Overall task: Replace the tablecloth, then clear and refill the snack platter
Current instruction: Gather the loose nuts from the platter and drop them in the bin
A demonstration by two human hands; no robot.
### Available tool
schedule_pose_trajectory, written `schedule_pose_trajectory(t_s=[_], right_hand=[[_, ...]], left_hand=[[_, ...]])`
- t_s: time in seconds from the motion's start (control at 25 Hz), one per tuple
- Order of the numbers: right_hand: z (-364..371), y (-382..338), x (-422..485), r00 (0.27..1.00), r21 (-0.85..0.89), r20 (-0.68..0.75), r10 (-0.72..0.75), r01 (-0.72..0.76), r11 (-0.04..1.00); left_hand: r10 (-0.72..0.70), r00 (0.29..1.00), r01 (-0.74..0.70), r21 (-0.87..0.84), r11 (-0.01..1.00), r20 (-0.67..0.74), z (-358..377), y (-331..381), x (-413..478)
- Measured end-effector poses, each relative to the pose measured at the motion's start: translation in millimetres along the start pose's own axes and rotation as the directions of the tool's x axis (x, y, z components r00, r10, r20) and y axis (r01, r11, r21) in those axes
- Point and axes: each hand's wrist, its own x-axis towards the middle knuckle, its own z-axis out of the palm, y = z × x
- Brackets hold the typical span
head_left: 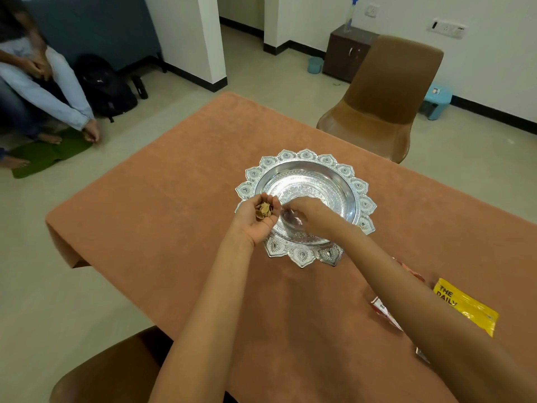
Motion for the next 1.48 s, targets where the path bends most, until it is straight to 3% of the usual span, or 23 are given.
schedule_pose_trajectory(t_s=[0.12,0.28,0.4,0.72,0.88,0.96,1.04,1.08,1.12,1.16,1.2,1.28,1.36,1.4,1.48], right_hand=[[3.2,9.1,-3.7,0.982,-0.087,0.131,-0.137,0.149,0.985],[-11.2,22.3,-35.2,0.953,-0.036,0.178,-0.244,0.254,0.966],[-17.4,32.6,-41.7,0.937,-0.093,0.218,-0.275,0.300,0.949],[-17.5,41.2,-37.9,0.888,-0.225,0.124,-0.444,0.461,0.859],[-19.7,41.1,-29.2,0.843,-0.263,0.215,-0.493,0.536,0.802],[-24.9,42.2,-21.9,0.907,-0.308,0.178,-0.382,0.420,0.853],[-31.5,45.3,-24.5,0.996,-0.217,-0.053,-0.069,0.056,0.975],[-35.4,44.7,-31.0,0.956,-0.012,-0.272,0.107,-0.114,0.993],[-38.5,42.2,-39.5,0.841,0.275,-0.456,0.291,-0.178,0.945],[-41.6,36.4,-56.6,0.695,0.550,-0.540,0.475,-0.136,0.824],[-41.7,29.0,-74.6,0.596,0.743,-0.519,0.613,-0.039,0.668],[-35.5,9.2,-97.9,0.554,0.925,-0.369,0.747,0.142,0.352],[-26.6,-15.6,-138.9,0.546,0.955,-0.237,0.803,0.282,0.091],[-21.2,-26.7,-161.3,0.525,0.946,-0.205,0.826,0.322,0.030],[-8.1,-44.9,-212.2,0.427,0.927,-0.206,0.881,0.374,0.035]], left_hand=[[0.024,0.999,-0.021,-0.095,0.995,0.035,-4.4,0.6,-0.1],[0.031,0.999,-0.030,-0.054,0.998,0.016,-3.9,-0.3,0.7],[0.032,0.999,-0.032,-0.036,0.999,0.012,-2.5,-1.1,-1.0],[0.070,0.997,-0.068,0.062,0.996,-0.023,-1.6,-6.7,-0.5],[0.096,0.995,-0.093,0.077,0.993,-0.030,3.6,-14.9,0.0],[0.116,0.993,-0.112,0.088,0.990,-0.038,6.0,-18.6,0.9],[0.121,0.992,-0.118,0.080,0.990,-0.031,5.8,-19.8,-1.0],[0.118,0.993,-0.116,0.072,0.991,-0.023,4.6,-21.5,-3.6],[0.109,0.994,-0.108,0.061,0.992,-0.013,4.7,-24.3,-6.9],[0.091,0.996,-0.090,0.065,0.994,-0.006,6.3,-30.6,-12.9],[0.070,0.998,-0.069,0.080,0.994,-0.001,9.0,-39.5,-20.2],[0.029,0.999,-0.031,0.094,0.995,0.025,14.6,-57.3,-26.3],[-0.054,0.997,0.045,0.129,0.991,0.063,21.6,-92.6,-39.0],[-0.096,0.993,0.082,0.169,0.982,0.075,22.4,-114.9,-45.1],[-0.207,0.974,0.170,0.299,0.939,0.095,17.4,-168.1,-61.0]])
